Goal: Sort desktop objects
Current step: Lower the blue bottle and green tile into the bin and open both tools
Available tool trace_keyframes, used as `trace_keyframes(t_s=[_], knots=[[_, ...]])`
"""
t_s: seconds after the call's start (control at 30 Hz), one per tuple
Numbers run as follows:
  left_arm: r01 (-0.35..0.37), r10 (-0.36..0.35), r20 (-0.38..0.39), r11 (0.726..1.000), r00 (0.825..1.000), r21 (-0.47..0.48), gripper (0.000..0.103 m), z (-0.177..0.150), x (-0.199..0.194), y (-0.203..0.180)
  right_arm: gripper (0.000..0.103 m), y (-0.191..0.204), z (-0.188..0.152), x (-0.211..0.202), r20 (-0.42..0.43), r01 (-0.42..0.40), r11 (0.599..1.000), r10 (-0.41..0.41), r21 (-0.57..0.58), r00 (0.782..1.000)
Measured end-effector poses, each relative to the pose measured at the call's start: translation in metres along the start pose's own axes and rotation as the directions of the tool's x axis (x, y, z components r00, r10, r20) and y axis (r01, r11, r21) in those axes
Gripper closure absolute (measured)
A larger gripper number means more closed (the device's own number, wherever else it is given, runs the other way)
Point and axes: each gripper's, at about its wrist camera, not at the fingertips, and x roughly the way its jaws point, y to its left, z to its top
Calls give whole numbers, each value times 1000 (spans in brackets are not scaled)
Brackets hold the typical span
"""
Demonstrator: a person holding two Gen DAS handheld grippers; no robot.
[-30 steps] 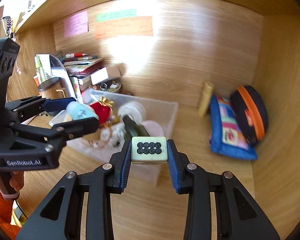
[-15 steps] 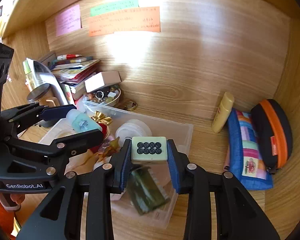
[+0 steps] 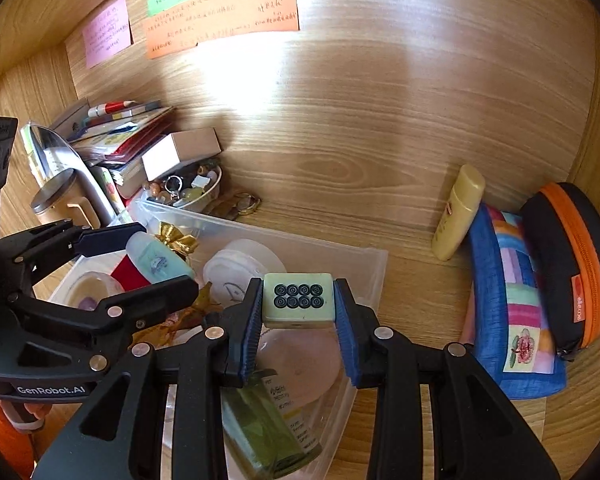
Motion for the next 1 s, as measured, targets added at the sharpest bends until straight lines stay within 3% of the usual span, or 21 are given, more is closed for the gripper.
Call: trace_keyframes(t_s=[0.53,0.67,0.77,1.0], knots=[[-16,17,-34,999,999,31,30,-5,13,-5,71,2,-4,7,11,22,1000,-22,-12,1000],[-15,16,-34,999,999,28,30,-7,12,-4,60,1,-6,5,22,50,999,-50,-12,999],[-14,15,-24,1000,1000,27,29,-7,9,-3,58,-1,-5,1,36,55,998,-55,-6,998],[-20,20,-13,1000,1000,11,22,-6,5,5,43,-2,-4,-7,64,72,997,-72,0,995]])
